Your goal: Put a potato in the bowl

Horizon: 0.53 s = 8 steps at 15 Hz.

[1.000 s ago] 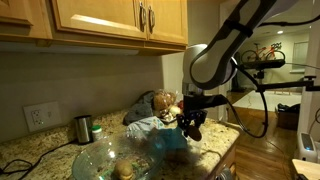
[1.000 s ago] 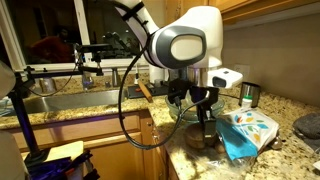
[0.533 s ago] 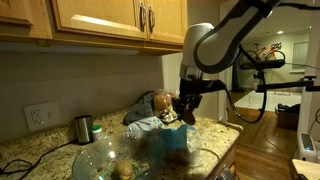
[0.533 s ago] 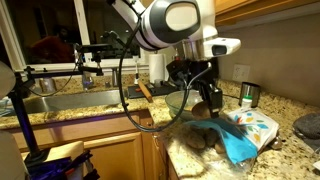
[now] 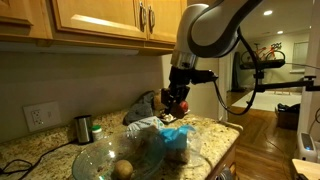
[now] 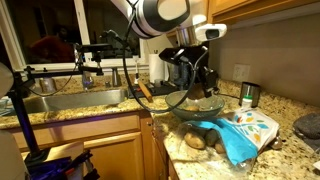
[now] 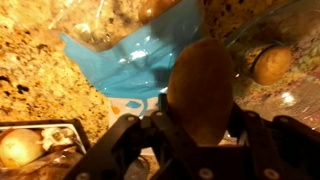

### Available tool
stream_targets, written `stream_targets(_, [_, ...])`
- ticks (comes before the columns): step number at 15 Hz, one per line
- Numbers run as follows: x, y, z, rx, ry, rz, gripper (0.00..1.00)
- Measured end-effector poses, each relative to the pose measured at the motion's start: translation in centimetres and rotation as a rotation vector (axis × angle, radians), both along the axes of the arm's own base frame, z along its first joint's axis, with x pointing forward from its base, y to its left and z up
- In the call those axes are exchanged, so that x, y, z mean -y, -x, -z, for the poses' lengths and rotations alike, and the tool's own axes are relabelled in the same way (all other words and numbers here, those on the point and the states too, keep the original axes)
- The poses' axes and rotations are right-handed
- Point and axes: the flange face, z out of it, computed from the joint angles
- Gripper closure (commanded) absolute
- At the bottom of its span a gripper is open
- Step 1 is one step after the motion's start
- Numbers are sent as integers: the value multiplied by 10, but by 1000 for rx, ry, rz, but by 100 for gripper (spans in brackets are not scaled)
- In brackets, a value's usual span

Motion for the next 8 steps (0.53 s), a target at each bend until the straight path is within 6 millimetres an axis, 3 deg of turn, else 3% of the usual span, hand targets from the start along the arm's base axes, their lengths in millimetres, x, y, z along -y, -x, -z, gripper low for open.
stream_targets(4, [-22, -9, -14, 4, 14, -149, 73])
stream_targets(8, [-28, -19, -35, -28, 40, -256, 73])
